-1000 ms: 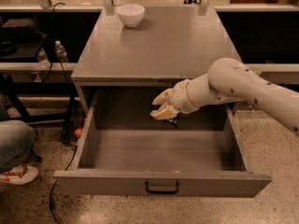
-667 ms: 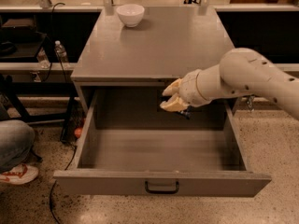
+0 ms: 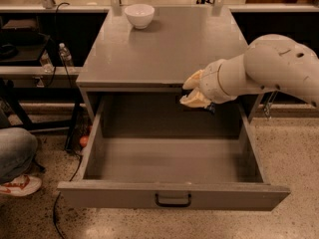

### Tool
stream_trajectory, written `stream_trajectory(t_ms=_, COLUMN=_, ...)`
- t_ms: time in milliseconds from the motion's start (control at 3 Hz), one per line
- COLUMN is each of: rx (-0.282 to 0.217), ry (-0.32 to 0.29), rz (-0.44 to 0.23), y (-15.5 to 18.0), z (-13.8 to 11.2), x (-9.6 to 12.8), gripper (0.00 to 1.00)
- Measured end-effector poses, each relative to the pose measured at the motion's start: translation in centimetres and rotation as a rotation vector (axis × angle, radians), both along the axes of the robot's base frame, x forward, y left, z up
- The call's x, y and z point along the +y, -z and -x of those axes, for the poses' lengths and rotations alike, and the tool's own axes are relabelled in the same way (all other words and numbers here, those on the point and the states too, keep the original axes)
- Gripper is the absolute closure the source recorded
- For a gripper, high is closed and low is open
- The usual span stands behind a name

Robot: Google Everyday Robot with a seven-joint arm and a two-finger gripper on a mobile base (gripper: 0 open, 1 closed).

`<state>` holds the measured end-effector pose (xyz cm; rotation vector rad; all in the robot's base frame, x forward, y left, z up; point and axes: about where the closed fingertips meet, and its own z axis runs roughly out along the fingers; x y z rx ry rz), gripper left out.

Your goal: Pick rxbar blueberry from top drawer and place on counter

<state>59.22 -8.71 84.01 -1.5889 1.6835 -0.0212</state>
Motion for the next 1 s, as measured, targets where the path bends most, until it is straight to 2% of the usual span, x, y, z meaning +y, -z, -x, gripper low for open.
stream_trajectory(t_ms=333, rx=-0.008, ry=-0.001, rz=0.003, y=-0.2, z=-0.2, x=0.0, gripper=1.0)
stream_trajectory(t_ms=667, rx=-0.086, ry=-0.019, rz=0.066, y=-2.4, z=-2.0, x=-0.4, gripper=1.0)
stream_trajectory(t_ms=1000, rx=-0.168, ry=-0.069, rz=0.129, y=-4.5, z=-4.9, x=-0.1, gripper=1.0)
